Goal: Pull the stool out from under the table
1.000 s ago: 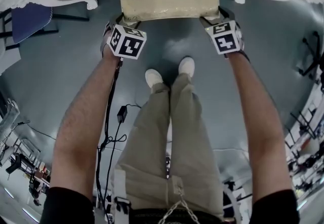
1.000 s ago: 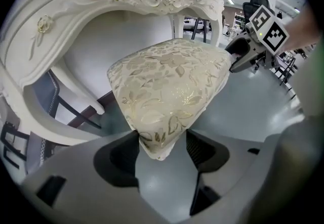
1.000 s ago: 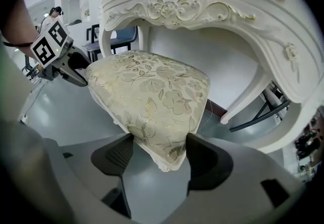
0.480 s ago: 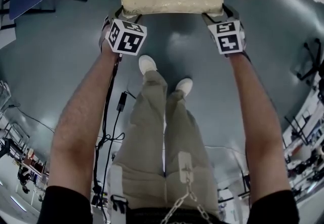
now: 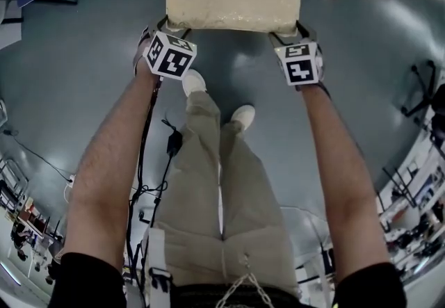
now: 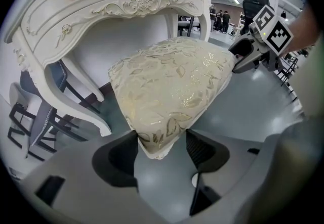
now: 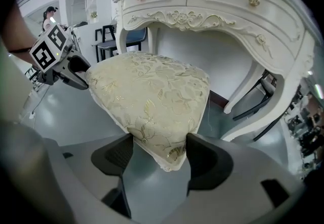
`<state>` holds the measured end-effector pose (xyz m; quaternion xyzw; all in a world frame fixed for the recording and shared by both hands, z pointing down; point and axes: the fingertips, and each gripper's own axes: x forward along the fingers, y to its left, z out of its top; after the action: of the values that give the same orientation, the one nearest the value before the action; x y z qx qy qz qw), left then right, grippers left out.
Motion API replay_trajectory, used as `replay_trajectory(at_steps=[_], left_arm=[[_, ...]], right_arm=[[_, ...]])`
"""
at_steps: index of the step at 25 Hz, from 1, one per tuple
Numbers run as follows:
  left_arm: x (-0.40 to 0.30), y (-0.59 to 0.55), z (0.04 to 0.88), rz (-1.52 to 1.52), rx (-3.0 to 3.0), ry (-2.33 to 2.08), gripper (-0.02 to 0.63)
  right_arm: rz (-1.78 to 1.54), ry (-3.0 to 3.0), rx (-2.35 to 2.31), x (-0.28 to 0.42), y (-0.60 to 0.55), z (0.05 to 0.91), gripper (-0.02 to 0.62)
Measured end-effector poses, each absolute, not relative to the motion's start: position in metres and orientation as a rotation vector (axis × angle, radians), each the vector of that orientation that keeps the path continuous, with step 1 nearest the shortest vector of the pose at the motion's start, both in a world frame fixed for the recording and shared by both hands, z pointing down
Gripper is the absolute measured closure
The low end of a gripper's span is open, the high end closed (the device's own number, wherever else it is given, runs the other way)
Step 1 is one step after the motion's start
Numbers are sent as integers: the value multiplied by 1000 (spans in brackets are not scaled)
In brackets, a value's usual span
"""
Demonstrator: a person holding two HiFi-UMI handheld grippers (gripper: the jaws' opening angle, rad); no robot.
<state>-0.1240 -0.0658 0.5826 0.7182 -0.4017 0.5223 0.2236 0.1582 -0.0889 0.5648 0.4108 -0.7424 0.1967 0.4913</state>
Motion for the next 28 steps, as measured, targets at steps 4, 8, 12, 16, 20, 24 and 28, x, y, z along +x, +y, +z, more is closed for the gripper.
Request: replay_trajectory(at_steps=[4, 8, 12, 16, 20, 24, 28], left_arm=[[-132, -62, 570, 1347, 2004, -1217, 327], [-134, -53, 533, 1081, 1979, -1434, 399], [-120, -36, 471, 880, 2023, -1581, 554], [-100, -26, 395, 740, 2103, -1703, 603], [-84, -20, 314, 549, 2171, -1758, 603], [-66, -16, 231, 396, 2265, -1777, 603], [-50, -15, 168, 303, 2333, -1806, 603]], right_arm=[[511, -1819, 1032, 160, -85, 561, 265], [520, -1876, 1116, 164, -80, 531, 265], [480, -2036, 1163, 159, -70, 481, 277], [416, -2138, 1327, 164, -63, 406, 547], [383, -2259, 1429, 163, -53, 334, 592], [309, -2359, 1463, 158, -41, 269, 594], [237, -2417, 1474, 156, -28, 218, 594]])
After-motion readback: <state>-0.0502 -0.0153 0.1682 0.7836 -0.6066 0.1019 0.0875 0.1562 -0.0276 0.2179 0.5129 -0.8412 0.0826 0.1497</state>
